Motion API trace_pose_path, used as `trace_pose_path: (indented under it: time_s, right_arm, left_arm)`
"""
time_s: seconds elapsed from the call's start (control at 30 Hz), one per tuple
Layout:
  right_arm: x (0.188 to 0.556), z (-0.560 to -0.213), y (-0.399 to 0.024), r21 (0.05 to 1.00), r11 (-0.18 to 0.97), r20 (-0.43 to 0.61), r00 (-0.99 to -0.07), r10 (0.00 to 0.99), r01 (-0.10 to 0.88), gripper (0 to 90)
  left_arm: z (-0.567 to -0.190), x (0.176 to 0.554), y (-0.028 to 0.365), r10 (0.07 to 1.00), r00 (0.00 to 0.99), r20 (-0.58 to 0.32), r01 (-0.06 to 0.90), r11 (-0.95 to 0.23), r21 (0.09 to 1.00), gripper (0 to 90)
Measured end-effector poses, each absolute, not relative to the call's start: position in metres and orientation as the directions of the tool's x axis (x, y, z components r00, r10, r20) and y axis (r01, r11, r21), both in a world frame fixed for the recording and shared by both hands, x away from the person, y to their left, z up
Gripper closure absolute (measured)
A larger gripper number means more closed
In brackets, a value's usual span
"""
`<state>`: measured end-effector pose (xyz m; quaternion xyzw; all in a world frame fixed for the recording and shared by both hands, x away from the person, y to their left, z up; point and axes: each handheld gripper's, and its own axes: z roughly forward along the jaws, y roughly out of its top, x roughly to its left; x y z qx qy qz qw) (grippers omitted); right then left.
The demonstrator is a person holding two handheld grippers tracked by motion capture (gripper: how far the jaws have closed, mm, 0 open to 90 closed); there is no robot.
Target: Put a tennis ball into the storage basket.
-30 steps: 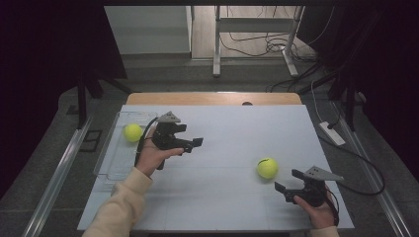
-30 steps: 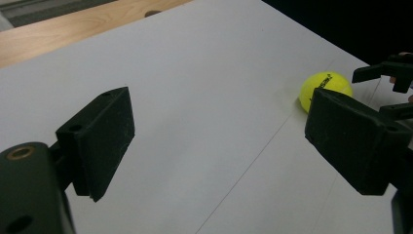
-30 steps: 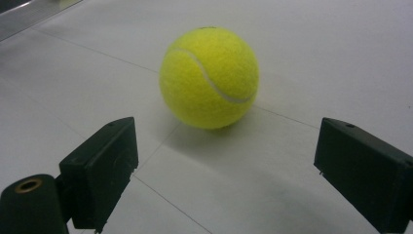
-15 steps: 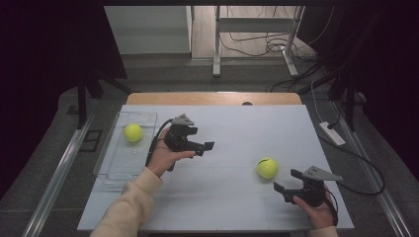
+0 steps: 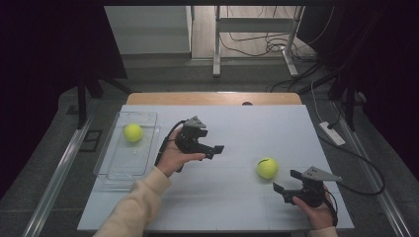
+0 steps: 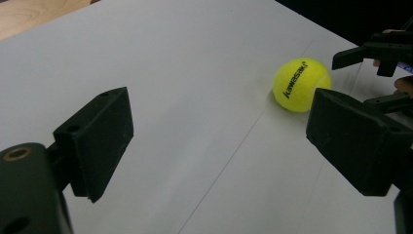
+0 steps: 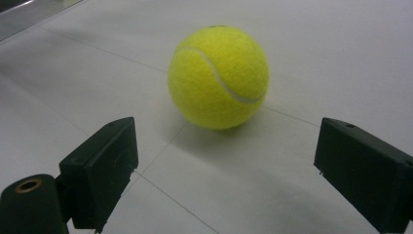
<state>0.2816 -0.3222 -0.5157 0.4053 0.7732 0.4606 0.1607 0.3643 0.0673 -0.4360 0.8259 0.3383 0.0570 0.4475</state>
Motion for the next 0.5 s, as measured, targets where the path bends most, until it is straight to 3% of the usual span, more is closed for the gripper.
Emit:
trace_pose_path:
  time_s: [0.5]
  right_arm:
    - [0.280, -0.517, -0.322, 0.841, 0.249, 0.125, -0.620, 0.774, 0.480, 8.7]
  left_arm:
    - [-0.440, 0.368, 0.044, 0.581, 0.785, -0.215, 0.504, -0.396, 0.767, 10.4]
